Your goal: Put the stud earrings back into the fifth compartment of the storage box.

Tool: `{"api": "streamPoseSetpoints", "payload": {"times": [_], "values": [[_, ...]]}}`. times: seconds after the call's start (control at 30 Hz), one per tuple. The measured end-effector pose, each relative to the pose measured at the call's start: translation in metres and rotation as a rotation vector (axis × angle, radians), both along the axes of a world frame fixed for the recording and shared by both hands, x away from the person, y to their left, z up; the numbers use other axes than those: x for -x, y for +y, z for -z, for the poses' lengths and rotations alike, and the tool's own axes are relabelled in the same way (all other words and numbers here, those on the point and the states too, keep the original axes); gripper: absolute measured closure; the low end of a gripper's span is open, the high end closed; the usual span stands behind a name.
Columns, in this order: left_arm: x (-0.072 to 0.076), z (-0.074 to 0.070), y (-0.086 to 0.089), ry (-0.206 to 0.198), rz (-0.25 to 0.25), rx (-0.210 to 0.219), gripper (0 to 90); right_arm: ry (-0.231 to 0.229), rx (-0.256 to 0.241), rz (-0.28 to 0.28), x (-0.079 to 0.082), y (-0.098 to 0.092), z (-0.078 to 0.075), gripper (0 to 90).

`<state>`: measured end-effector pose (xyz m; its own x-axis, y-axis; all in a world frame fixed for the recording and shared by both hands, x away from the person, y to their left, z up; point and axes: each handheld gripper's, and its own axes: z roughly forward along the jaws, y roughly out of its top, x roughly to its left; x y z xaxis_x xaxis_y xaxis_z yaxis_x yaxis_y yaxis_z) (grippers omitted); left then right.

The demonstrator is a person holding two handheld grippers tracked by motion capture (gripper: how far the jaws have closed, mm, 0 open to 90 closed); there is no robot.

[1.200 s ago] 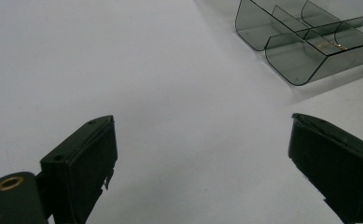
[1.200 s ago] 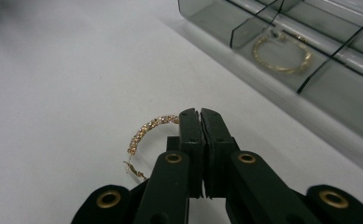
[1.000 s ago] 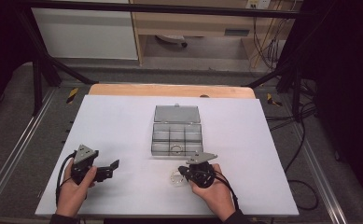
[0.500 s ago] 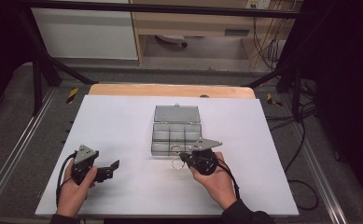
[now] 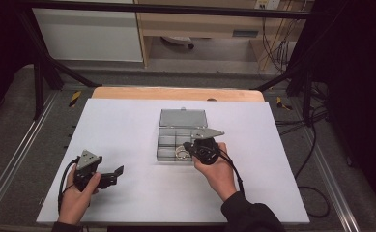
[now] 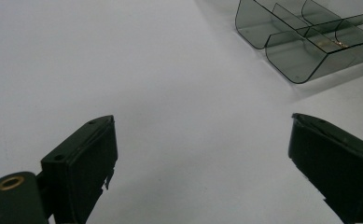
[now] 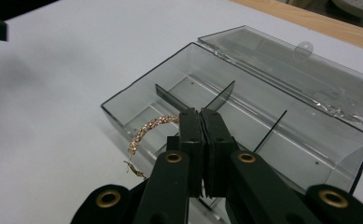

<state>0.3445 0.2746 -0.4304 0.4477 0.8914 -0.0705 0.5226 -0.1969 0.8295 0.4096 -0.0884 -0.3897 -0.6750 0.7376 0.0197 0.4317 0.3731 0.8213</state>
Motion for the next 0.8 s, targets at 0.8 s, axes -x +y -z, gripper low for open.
{"api": "streamPoseSetpoints", "payload": {"times": [0.8], "values": [[0.002,-0.001,0.000,-0.012,0.000,-0.011,8.0,-0.003,-0.038,0.065,-0.018,-0.002,0.010,66.2]]}}
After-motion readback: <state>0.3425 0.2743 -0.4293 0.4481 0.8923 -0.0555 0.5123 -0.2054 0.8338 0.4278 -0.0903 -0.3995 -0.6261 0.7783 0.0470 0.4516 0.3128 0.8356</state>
